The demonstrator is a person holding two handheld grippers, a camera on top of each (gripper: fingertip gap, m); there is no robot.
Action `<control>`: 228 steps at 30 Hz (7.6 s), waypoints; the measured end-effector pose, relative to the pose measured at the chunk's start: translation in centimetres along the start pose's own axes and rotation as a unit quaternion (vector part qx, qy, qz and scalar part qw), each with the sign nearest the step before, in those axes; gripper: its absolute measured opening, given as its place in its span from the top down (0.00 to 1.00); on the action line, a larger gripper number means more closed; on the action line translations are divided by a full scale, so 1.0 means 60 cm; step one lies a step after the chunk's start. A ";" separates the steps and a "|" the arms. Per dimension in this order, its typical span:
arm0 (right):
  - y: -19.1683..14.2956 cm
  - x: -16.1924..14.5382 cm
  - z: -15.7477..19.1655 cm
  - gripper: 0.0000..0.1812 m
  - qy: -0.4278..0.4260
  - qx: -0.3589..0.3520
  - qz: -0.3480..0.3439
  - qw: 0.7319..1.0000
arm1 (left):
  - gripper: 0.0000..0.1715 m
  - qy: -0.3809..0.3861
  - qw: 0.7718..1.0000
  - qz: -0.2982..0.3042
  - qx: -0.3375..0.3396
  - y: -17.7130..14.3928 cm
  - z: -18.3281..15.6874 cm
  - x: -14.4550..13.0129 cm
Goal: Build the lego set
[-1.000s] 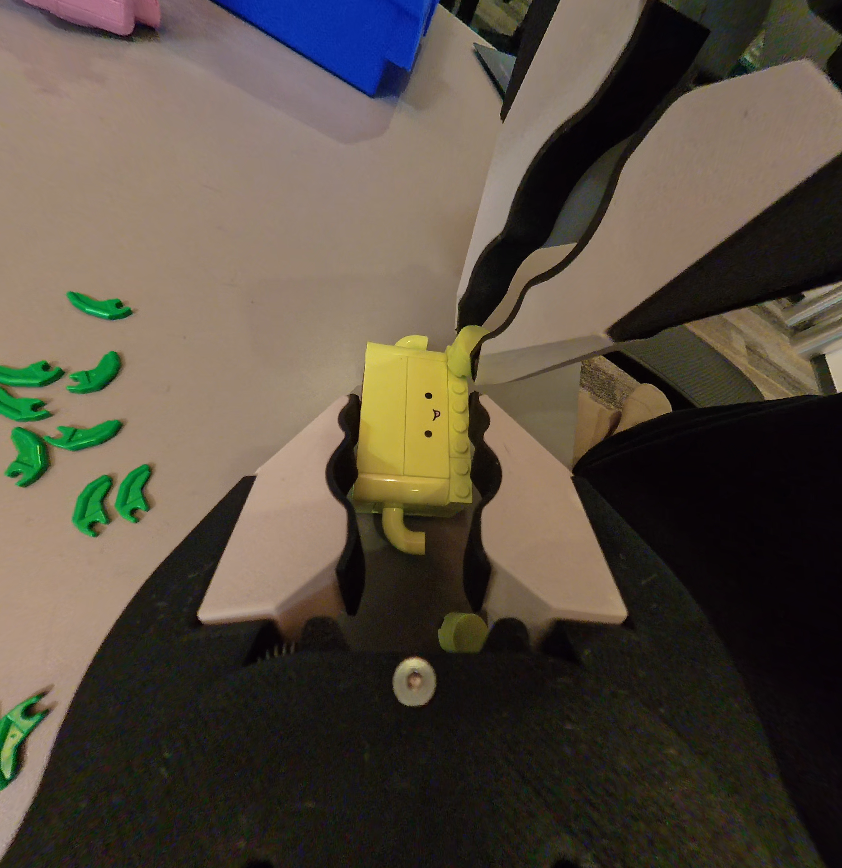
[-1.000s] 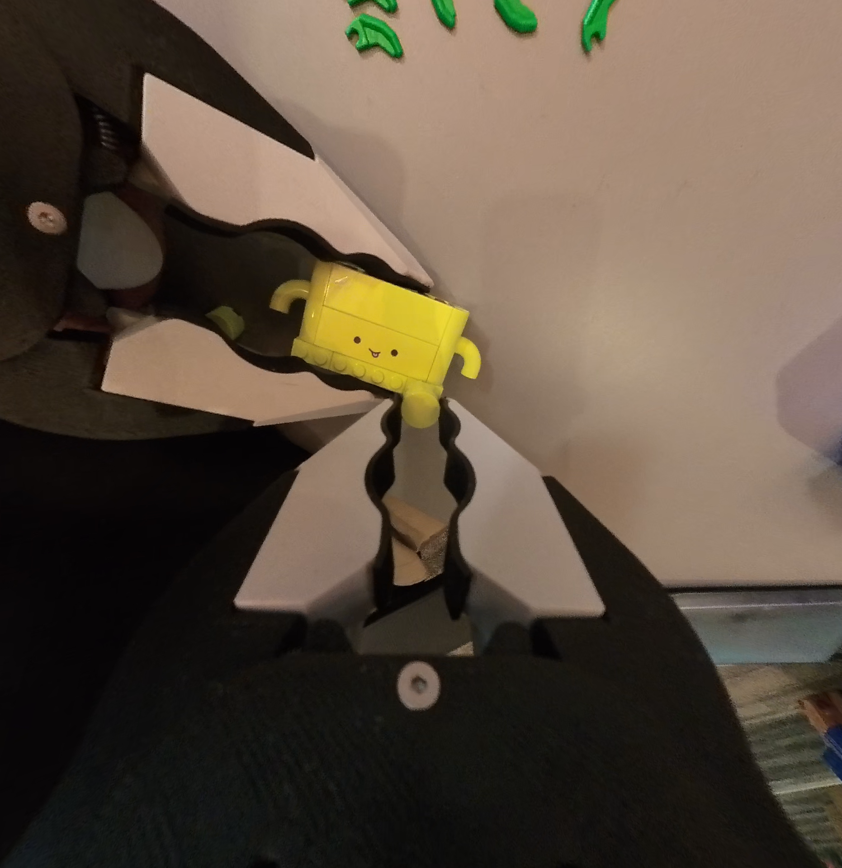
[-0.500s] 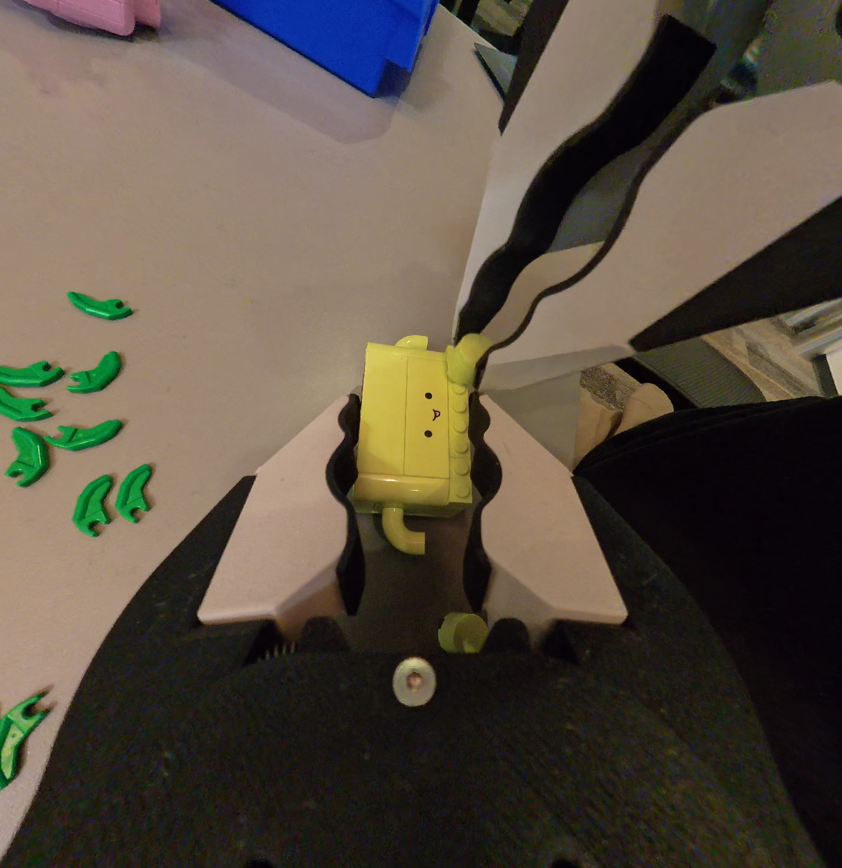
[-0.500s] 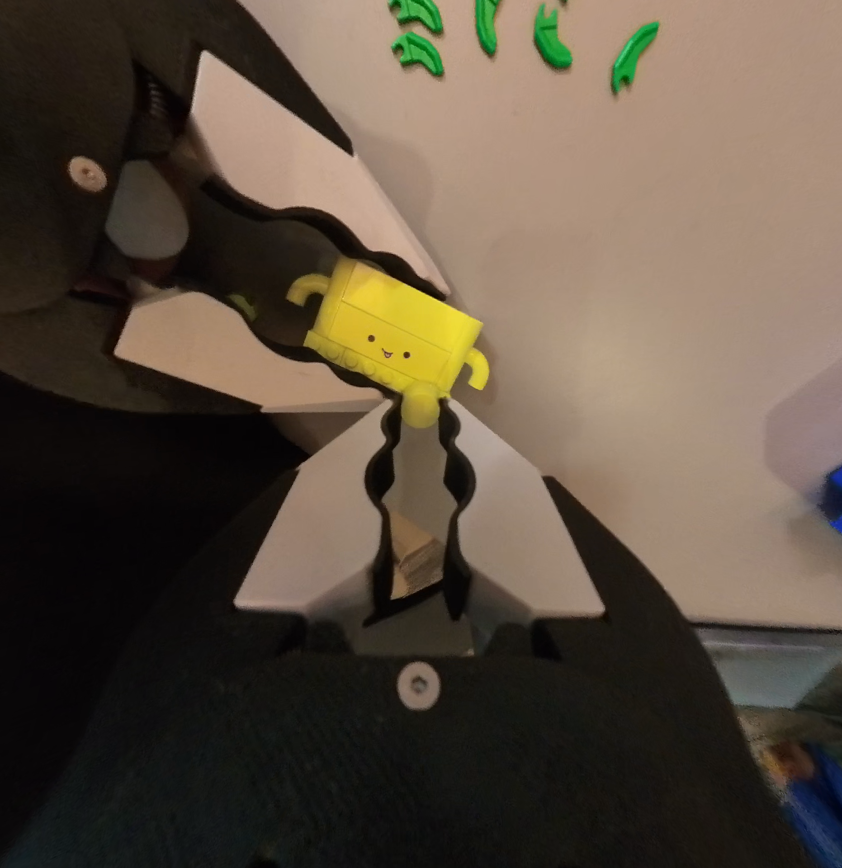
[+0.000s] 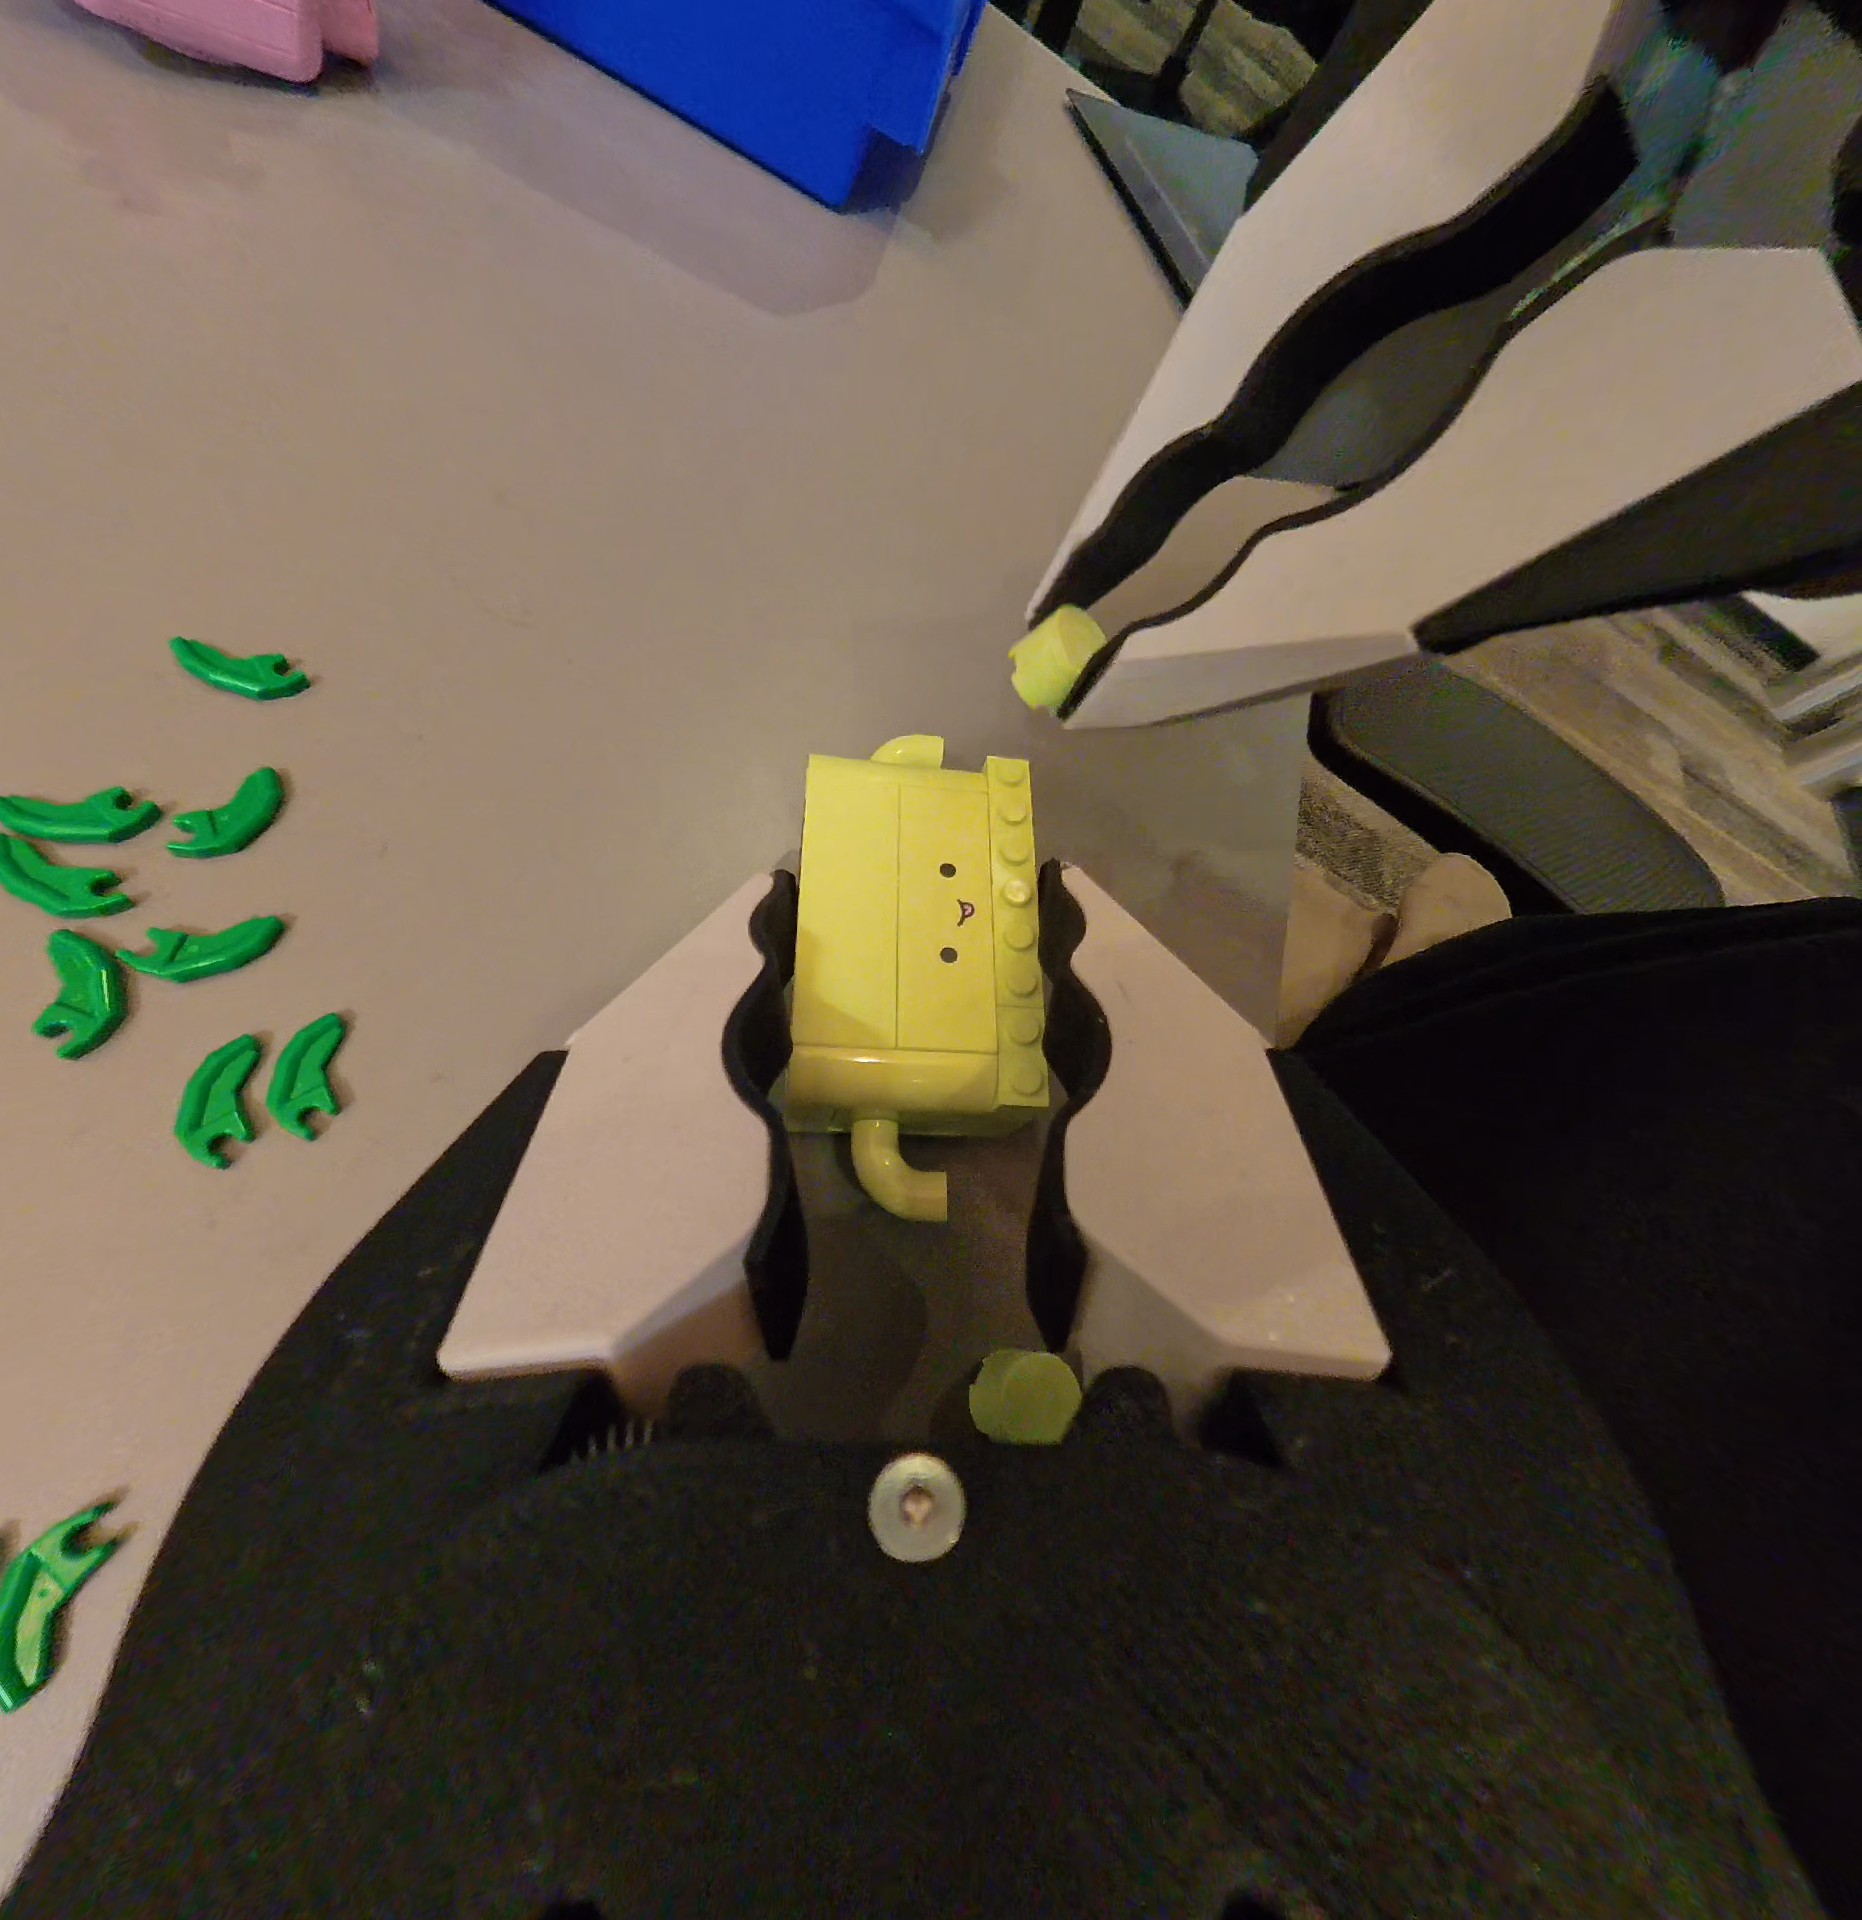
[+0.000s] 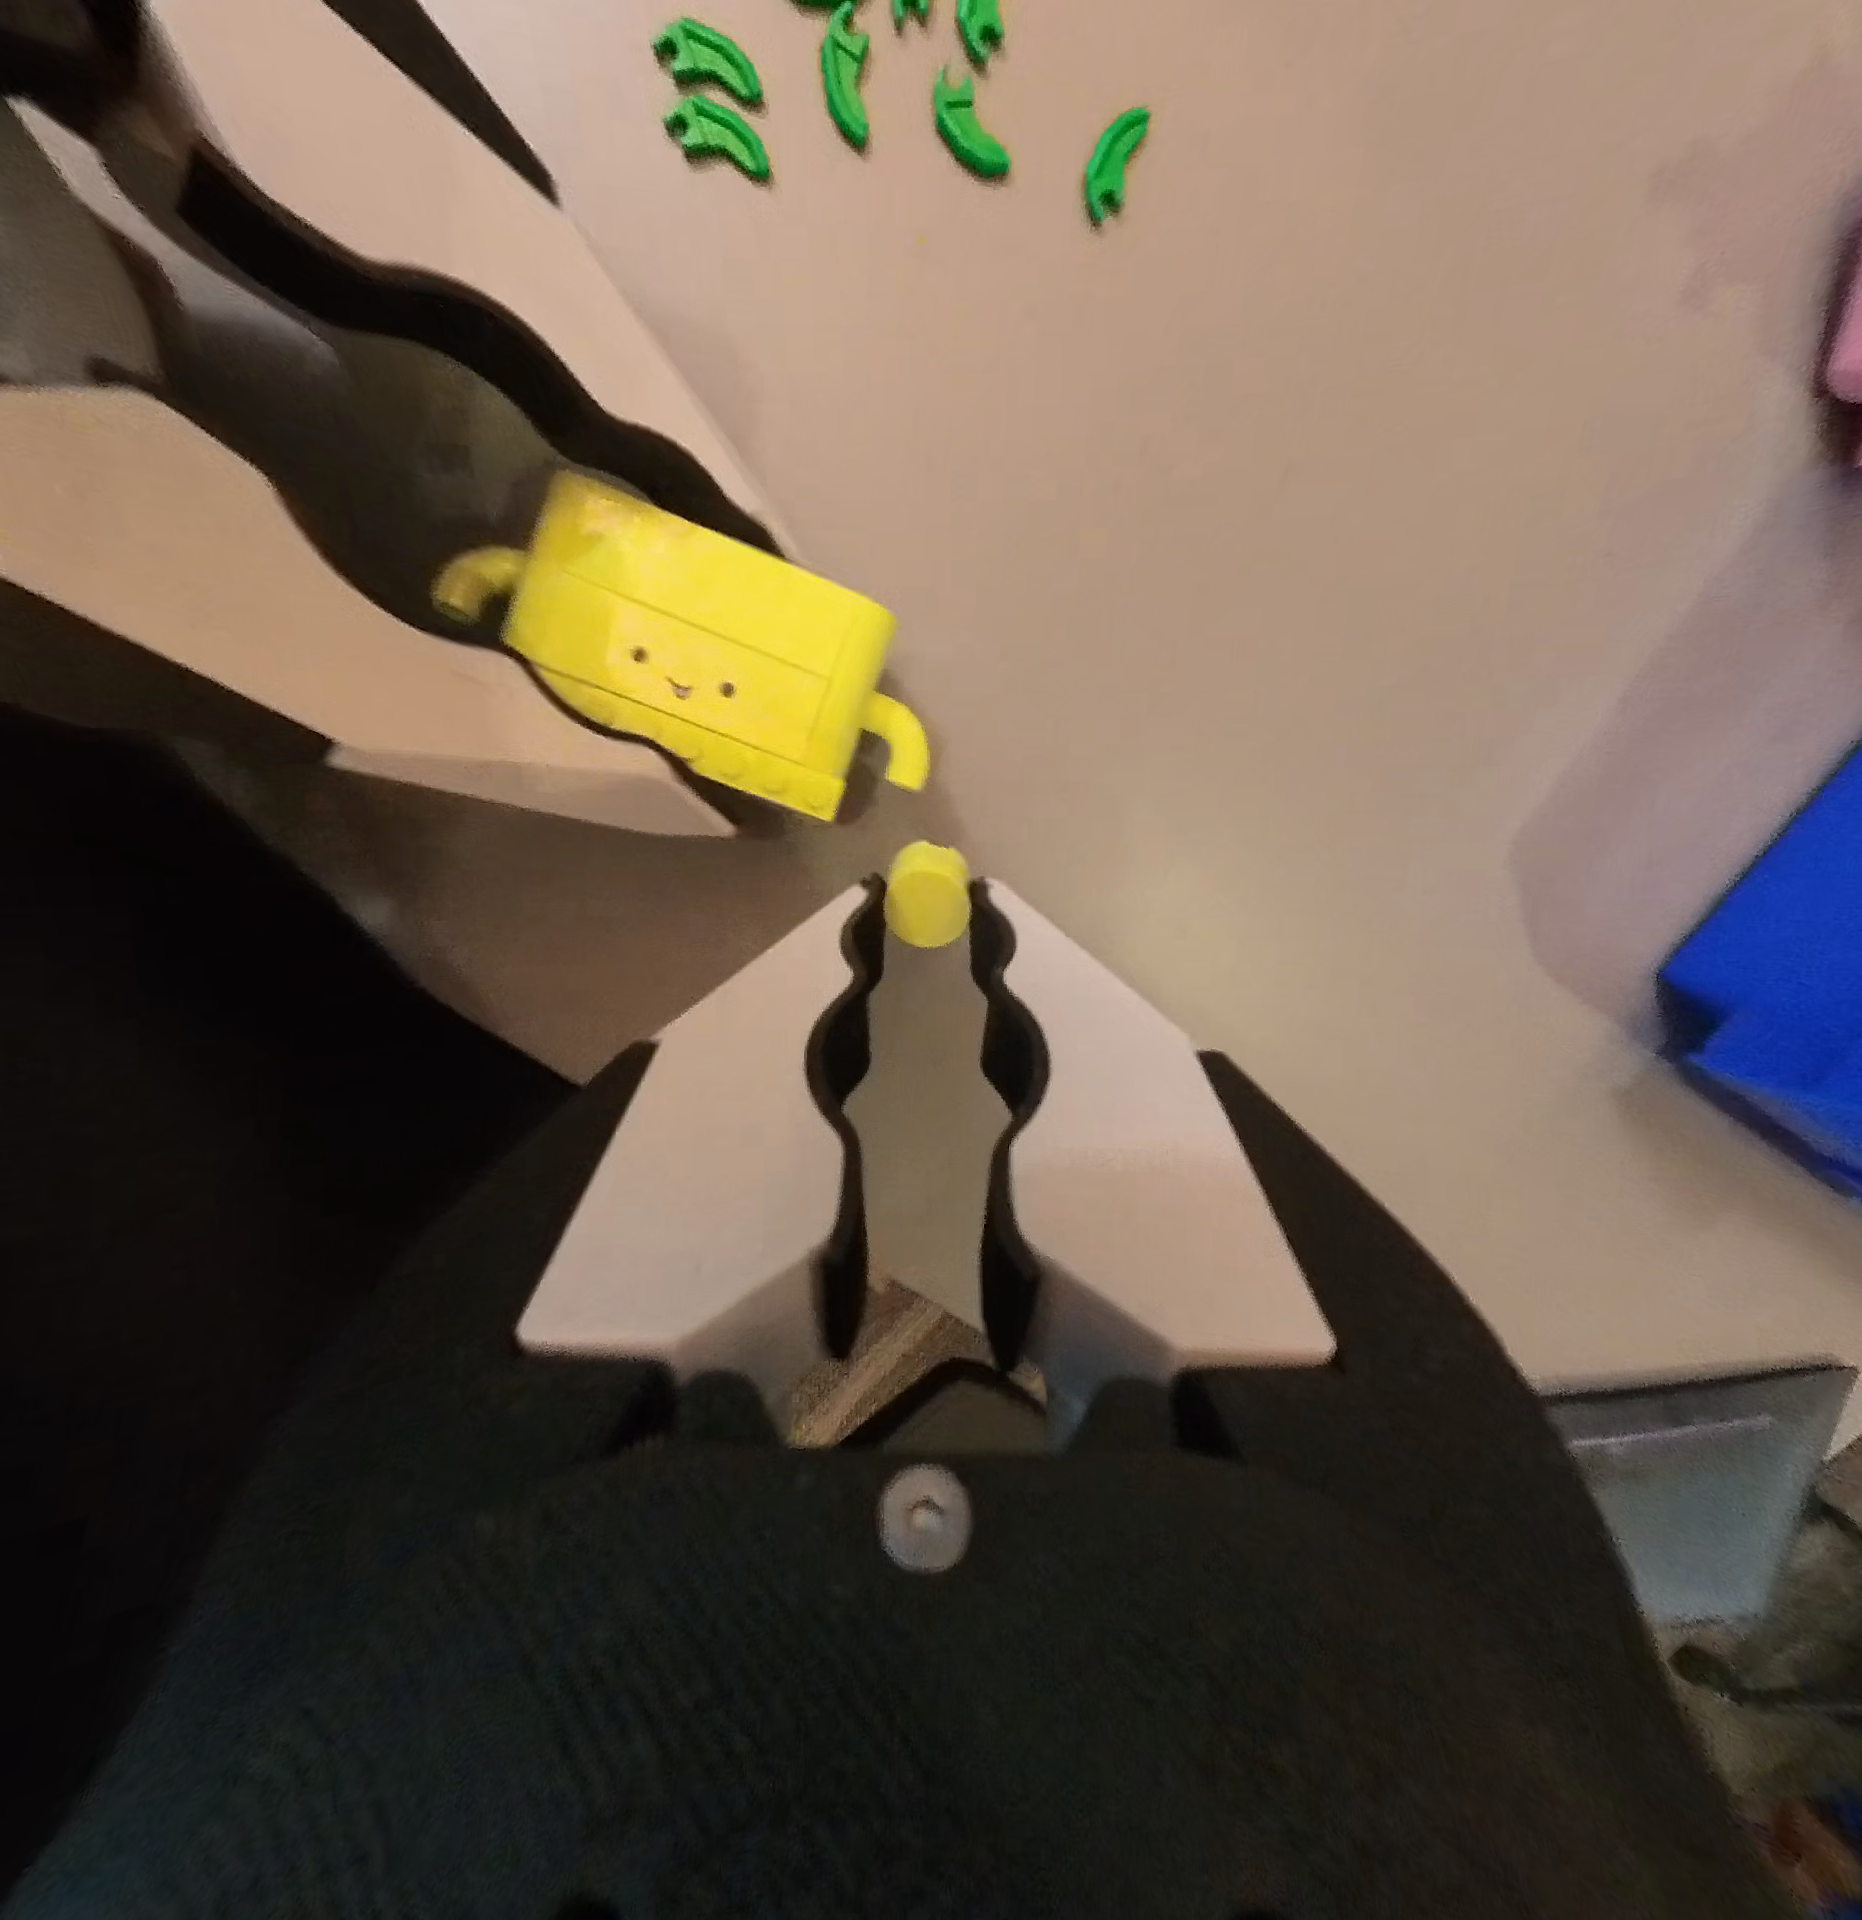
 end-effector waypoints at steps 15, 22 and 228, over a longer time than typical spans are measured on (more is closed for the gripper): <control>0.040 -0.089 -0.072 0.78 0.070 -0.006 0.038 0.997 | 0.72 -0.004 1.000 -0.002 -0.009 -0.004 -0.002 -0.002; 0.037 -0.092 -0.085 0.81 0.123 0.034 0.007 0.992 | 0.72 -0.008 1.000 -0.003 -0.012 -0.005 -0.002 -0.003; -0.018 0.054 0.029 0.92 -0.283 0.118 0.096 0.947 | 0.72 0.005 1.000 0.007 -0.001 -0.010 -0.007 -0.012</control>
Point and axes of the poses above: each gripper's, where its closed fingertips meet, y out along the fingers, x out of its top, z = x × y across the jaws, the point moved 6 cm from there along -y, back along the fingers, and after that the axes turned 3 degrees about y, right-handed, at the moved point
